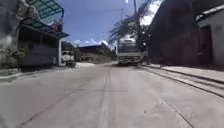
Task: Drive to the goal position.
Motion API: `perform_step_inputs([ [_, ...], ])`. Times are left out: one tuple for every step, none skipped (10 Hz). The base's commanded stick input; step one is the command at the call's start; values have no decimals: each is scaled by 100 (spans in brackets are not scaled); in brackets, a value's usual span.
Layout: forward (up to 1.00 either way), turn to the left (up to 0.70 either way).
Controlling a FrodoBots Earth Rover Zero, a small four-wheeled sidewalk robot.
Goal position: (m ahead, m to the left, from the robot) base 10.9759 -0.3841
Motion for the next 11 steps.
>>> perform_step_inputs([
  [85, 0],
  [85, 0],
  [85, -11],
  [85, -22],
  [85, -27],
  [85, -29],
  [85, -34],
  [85, -19],
  [85, 1],
  [85, 4],
  [85, 4],
])
